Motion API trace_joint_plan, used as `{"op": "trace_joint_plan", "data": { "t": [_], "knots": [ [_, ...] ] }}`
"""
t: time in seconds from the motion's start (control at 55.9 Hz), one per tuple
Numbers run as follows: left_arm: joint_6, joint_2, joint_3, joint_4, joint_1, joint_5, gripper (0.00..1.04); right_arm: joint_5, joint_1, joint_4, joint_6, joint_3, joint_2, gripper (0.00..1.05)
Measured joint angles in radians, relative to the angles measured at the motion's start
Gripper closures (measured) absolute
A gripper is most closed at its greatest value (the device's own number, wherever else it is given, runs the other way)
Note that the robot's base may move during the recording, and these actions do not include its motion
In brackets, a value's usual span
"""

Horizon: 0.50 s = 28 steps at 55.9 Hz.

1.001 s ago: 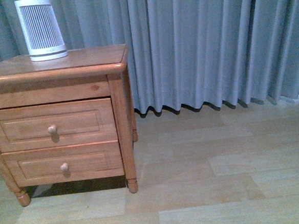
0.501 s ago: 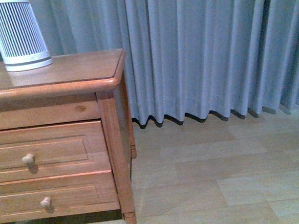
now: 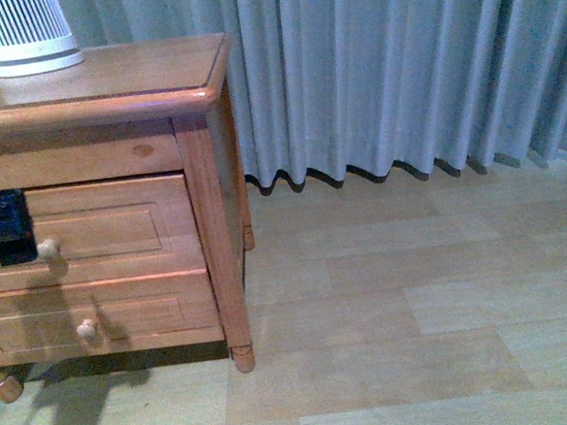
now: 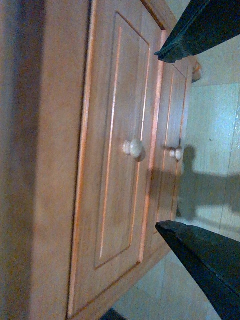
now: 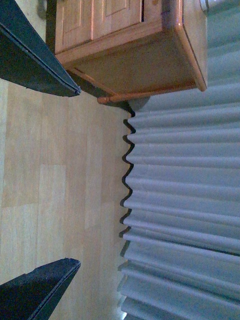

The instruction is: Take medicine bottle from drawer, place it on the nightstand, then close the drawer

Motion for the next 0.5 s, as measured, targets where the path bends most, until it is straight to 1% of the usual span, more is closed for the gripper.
{"op": "trace_joint_plan", "data": {
  "t": [0.089,0.215,0.501],
  "knots": [
    [-0.001,0.140,0.088,0.005,-0.025,-0.003,0.07,0.000,0.000,0.000,0.000,0.000,0.000,0.07],
    [0.000,0.248,0.178,0.006,-0.048,-0.007,0.07,0.000,0.000,0.000,0.000,0.000,0.000,0.07],
    [-0.001,0.357,0.314,0.006,-0.049,0.018,0.07,0.000,0.000,0.000,0.000,0.000,0.000,0.07]
  ]
}}
